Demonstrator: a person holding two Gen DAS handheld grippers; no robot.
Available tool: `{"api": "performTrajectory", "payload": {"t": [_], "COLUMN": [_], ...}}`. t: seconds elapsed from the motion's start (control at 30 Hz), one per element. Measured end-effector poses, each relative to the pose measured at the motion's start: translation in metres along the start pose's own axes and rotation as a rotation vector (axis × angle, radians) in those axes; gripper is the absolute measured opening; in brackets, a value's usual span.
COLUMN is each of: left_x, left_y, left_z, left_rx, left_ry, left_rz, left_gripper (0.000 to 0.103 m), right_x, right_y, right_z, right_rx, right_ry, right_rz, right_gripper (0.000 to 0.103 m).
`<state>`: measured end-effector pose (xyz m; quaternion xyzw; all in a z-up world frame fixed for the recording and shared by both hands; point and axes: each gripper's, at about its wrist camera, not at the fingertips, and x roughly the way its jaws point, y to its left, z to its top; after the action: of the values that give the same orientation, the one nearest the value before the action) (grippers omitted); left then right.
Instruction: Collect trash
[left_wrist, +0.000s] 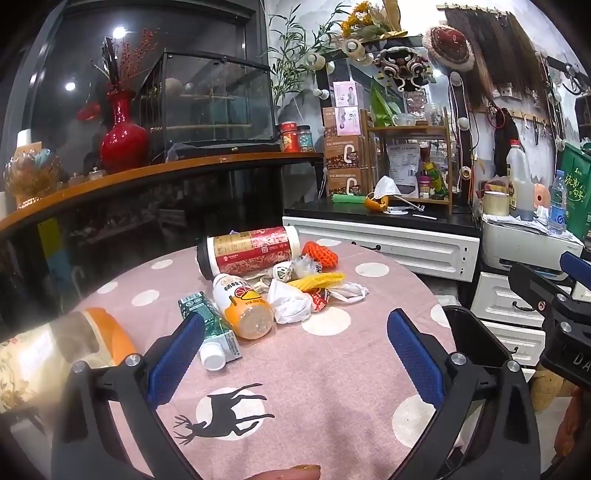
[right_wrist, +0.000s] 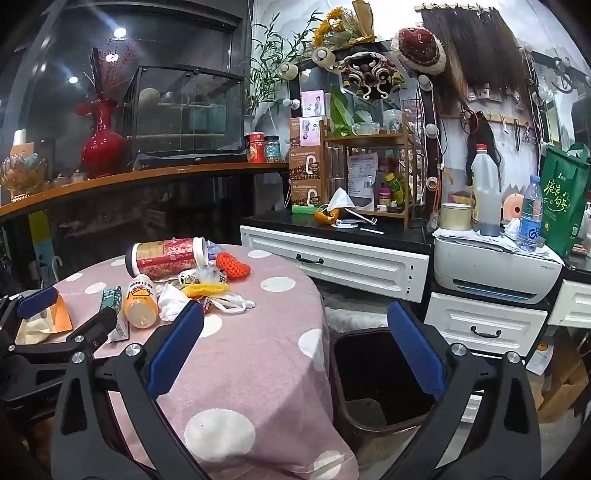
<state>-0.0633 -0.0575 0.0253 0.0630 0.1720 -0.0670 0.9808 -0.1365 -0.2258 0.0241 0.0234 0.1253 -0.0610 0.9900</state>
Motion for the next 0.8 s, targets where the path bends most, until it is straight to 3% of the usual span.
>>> {"api": "performTrajectory", "payload": {"t": [0.8], "left_x": [-0.0006], "left_y": [0.0019], "left_z": [-0.0022], "left_rx": [-0.014], "left_ry": [-0.003], "left_rz": [0.001], "left_gripper": [0.098], "right_x": [-0.0023], "right_y": [-0.0018], "right_z": [0.0016], "right_rx": [0.007], "right_ry": [0.002], "right_rz": [0.009], "right_gripper": [0.098]}}
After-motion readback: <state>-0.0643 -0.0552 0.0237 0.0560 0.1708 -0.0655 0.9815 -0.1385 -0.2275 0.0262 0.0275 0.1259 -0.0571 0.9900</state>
